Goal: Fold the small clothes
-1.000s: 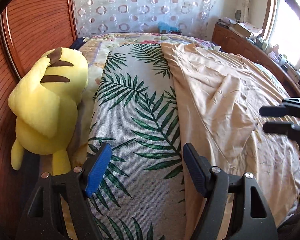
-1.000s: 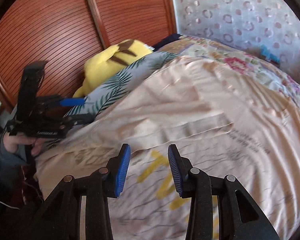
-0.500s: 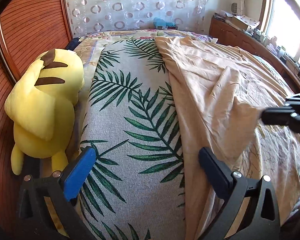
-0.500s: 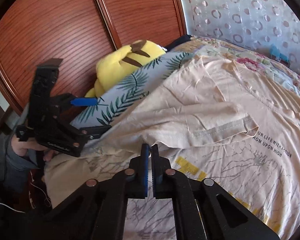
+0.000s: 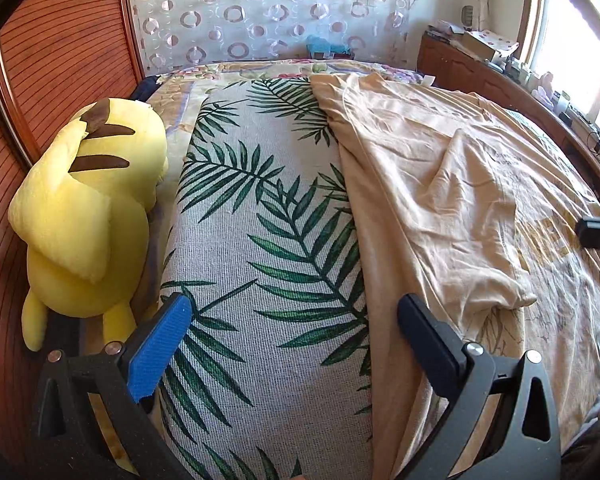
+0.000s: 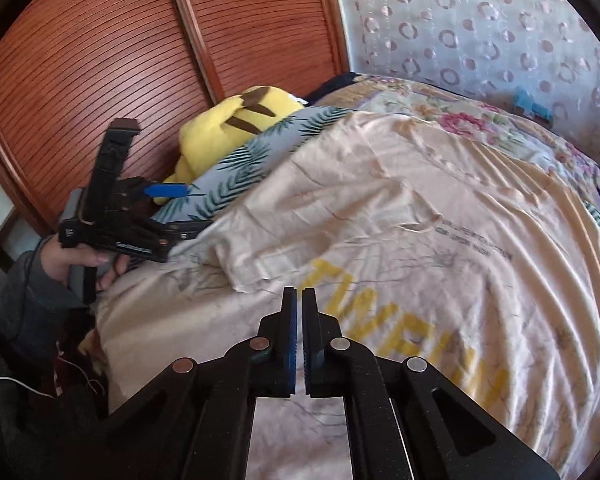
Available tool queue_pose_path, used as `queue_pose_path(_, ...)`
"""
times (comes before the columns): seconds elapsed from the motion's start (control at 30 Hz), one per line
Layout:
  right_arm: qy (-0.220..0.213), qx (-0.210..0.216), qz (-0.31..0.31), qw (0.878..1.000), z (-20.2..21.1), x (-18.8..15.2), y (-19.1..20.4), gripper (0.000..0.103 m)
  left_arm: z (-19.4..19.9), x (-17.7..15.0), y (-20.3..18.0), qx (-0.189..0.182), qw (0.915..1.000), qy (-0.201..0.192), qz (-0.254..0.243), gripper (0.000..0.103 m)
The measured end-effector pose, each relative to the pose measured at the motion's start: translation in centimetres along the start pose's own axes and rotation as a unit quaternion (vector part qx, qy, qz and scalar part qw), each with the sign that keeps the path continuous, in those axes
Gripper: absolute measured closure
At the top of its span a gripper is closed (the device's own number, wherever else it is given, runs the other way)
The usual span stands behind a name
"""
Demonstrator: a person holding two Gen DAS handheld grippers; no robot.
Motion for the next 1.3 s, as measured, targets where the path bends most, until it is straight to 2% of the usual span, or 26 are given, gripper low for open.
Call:
queue_pose_path(0.13,-0.012,-0.023,-0.02,0.999,0.9,0.0,-1.3,0.094,0.0,0.0,0.0,0.0,1.0,0.0,0.0,0.0)
queue_pose_path(0.2,-0.018,-0.035,-0.028,0.999,1.2,-0.2,-2.1,0.087,0.0,0.0,0.0,0.0,1.0,0.0,0.0,0.0)
queue_pose_path(0.27,-0.021,-0.043,-0.036,0.998,2.2,-0.2,-2.8,0.072,0.0,-0.1,0.0,0.001,1.0,0.0,0.001,0.0)
queue_pose_path(0.33,-0.024,-0.053,-0.045,0.997,3.2,-0.4,-3.8,0.062,0.3,0.1,0.2,0.011,0.9999,-0.001,0.004,0.0)
queue_pose_path(0.37,-0.027,-0.059,-0.049,0.997,4.0,-0.5,-4.3,0.06,0.6,0.2,0.1,0.013,0.9999,-0.006,0.004,0.0)
queue_pose_path(0.47,-0.036,-0.078,-0.064,0.994,5.6,-1.1,-6.2,0.059,2.1,1.4,-0.5,0.019,0.9992,-0.034,0.0,0.0)
queue_pose_path(0.57,-0.04,-0.101,-0.082,0.991,6.8,-2.1,-8.3,0.059,3.1,3.1,-2.3,0.001,0.9982,-0.059,-0.01,0.0)
queue_pose_path(0.67,-0.044,-0.126,-0.097,0.986,8.2,-3.3,-10.3,0.058,2.7,4.7,-4.6,-0.017,0.9974,-0.065,-0.026,0.0)
queue_pose_path(0.9,-0.049,-0.186,-0.139,0.971,12.2,-6.1,-14.4,0.053,-1.7,7.6,-11.8,-0.066,0.9933,-0.048,-0.083,0.0)
queue_pose_path(1.1,-0.037,-0.237,-0.171,0.956,14.9,-9.9,-17.8,0.051,-5.4,8.0,-16.8,-0.094,0.9889,-0.016,-0.113,0.0)
queue_pose_path(1.3,-0.011,-0.282,-0.204,0.937,16.7,-14.0,-20.6,0.051,-7.7,7.7,-19.8,-0.106,0.9856,0.01,-0.131,0.0)
Point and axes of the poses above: each gripper's, at about its wrist camera, not at the fingertips, and z roughly against the way its jaws point, y to its left, x to its top, the point moved 5 cm from there along -z, roughly the way its jaws point, and after that the axes turned 15 degrees about -x, right-handed, at the moved point
